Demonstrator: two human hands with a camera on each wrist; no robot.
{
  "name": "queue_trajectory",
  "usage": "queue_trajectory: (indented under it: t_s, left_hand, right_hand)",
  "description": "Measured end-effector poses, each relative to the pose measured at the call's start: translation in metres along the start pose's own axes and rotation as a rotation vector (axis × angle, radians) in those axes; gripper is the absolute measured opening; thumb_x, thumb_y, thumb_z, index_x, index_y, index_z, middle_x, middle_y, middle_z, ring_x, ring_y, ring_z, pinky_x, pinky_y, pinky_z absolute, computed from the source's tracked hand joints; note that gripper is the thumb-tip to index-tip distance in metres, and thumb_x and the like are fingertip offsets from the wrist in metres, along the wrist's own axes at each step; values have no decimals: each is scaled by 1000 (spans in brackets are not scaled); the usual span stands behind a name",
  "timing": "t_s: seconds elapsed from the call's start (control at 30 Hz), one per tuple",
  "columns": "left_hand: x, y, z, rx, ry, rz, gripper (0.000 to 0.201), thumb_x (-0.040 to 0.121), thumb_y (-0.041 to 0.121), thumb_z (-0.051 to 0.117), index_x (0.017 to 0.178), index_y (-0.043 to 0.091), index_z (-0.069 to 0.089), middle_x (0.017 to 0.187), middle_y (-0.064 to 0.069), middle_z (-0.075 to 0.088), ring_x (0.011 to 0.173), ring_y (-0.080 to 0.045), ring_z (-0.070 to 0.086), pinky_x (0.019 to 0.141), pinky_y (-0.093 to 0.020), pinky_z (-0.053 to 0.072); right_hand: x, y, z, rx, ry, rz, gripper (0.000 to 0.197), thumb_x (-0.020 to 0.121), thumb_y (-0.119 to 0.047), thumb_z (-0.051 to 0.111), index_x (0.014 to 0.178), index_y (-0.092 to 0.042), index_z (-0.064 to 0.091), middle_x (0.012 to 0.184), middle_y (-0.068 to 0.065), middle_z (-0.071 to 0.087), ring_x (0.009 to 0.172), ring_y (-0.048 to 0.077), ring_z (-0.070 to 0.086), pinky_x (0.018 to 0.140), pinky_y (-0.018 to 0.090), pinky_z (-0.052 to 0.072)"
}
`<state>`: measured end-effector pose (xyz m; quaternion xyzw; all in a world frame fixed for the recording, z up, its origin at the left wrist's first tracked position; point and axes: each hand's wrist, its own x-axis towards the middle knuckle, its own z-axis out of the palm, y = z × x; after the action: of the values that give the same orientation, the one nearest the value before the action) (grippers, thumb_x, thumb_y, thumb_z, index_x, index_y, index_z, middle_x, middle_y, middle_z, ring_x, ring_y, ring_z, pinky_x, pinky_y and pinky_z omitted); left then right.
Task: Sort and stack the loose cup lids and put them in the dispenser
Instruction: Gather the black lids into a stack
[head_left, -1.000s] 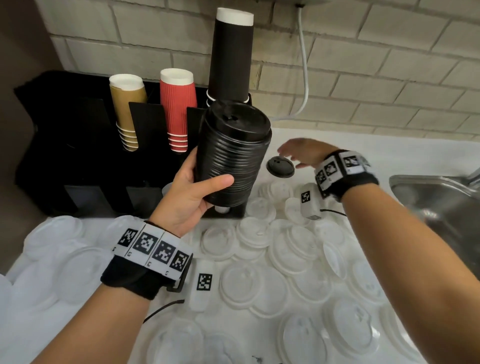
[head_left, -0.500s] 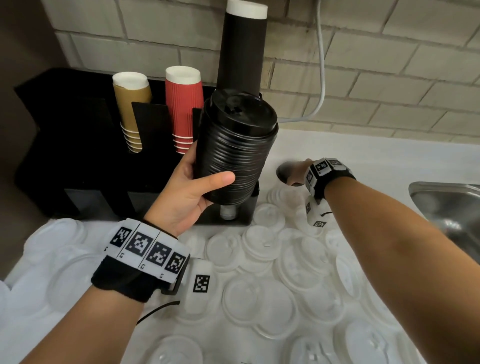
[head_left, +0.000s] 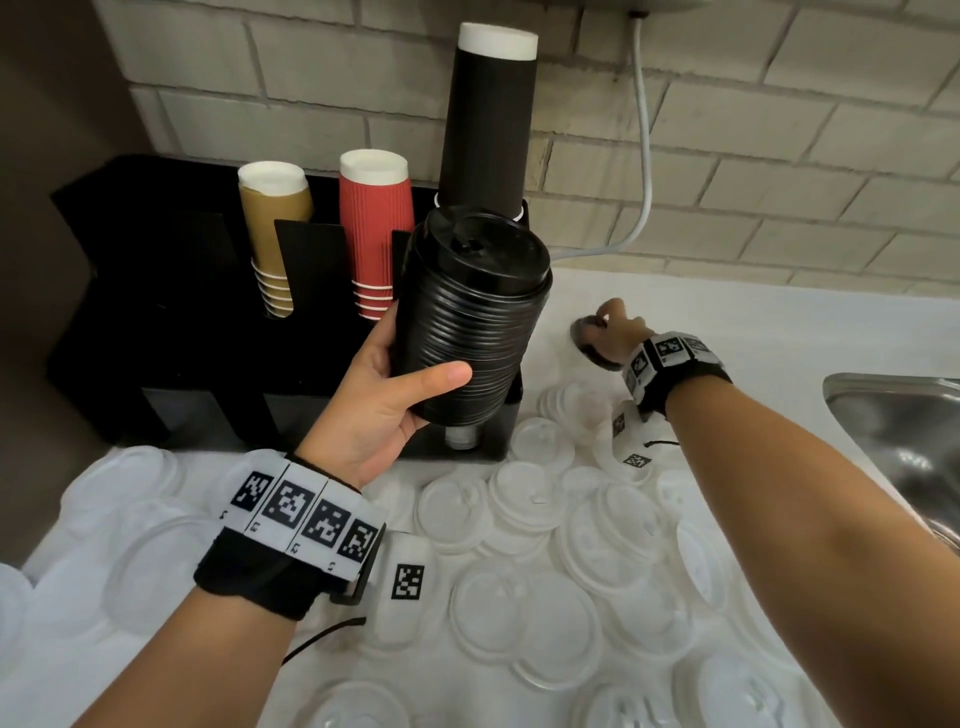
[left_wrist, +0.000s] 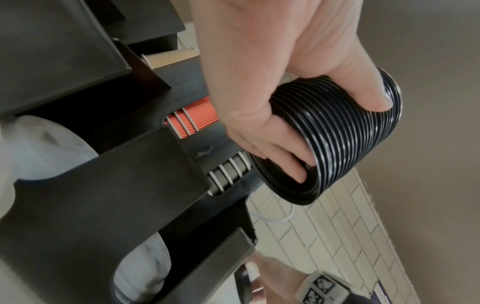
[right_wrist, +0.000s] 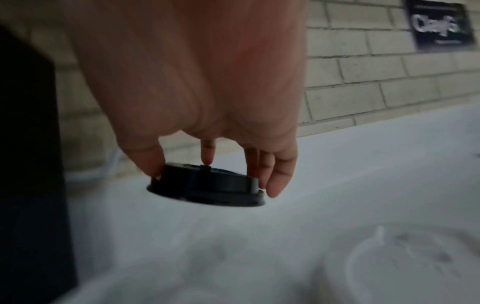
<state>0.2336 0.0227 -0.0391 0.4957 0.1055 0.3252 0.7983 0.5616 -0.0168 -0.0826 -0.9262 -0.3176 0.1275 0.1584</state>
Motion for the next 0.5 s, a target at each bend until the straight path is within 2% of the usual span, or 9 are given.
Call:
queue_trajectory:
  t_s: [0.07,0.13,0.17,0.23,0.3,0.37,0.43,0.5]
  left_hand:
    - [-4,-1,2,0,-3,1,69,62,6,83,122,23,55,109,3,73,104,-16,69,74,-28,57]
    - [-9,-2,3,-5,5,3,60,69,5,74,123,25,55,109,4,73,104,-16,69,74,-28,57]
    - [-13,-4,4,-13,7,0,61,69,4,72,123,25,55,110,4,73,105,-16,69,75,-28,57]
    - [-21,-5,4,-25,8,-10,65,67,5,76,124,26,54,111,3,72,105,-16,68,75,-28,57]
    - [-30,-7,5,-30,16,-11,64,68,5,75,125,26,55,112,3,72,106,-16,68,76,-27,57]
    - [-40,-8,5,-40,26,-6,64,65,10,76,124,25,56,112,3,72,106,-15,68,77,-26,56]
    - [-49,-10,4,-55,25,-10,67,59,16,79,122,24,57,110,3,73,104,-13,69,76,-24,56]
    - [-58,-11,3,-68,26,-23,64,59,15,78,119,24,58,107,3,74,100,-13,70,74,-24,56]
  right_hand:
    - [-20,-9,-19,296,59,-16,53,88,-57,45,123,-19,38,113,20,54,103,37,54,86,42,45]
    - [-50,-19,-38,622,138,-110,50,78,-59,44,111,-21,41,86,6,60,84,27,56,67,33,42]
    - [-67,-24,-46,780,190,-168,41,76,-55,42,103,-24,42,78,-1,57,75,19,54,62,30,39]
    - [-102,-33,-58,998,264,-308,23,77,-45,41,95,-32,46,80,-9,55,67,3,53,63,27,39]
    - [-137,-44,-65,1069,249,-470,21,77,-44,44,96,-38,53,89,-14,57,73,-3,55,66,22,42]
    - [-169,-56,-68,1061,162,-616,29,73,-48,47,98,-39,57,98,-14,59,89,7,56,72,25,43]
    - [-194,-69,-68,1004,29,-701,33,72,-48,50,102,-39,59,107,-9,60,100,16,56,80,30,46]
    - [-215,-80,-64,950,-83,-758,30,81,-39,53,111,-34,59,108,3,60,101,16,57,87,31,48]
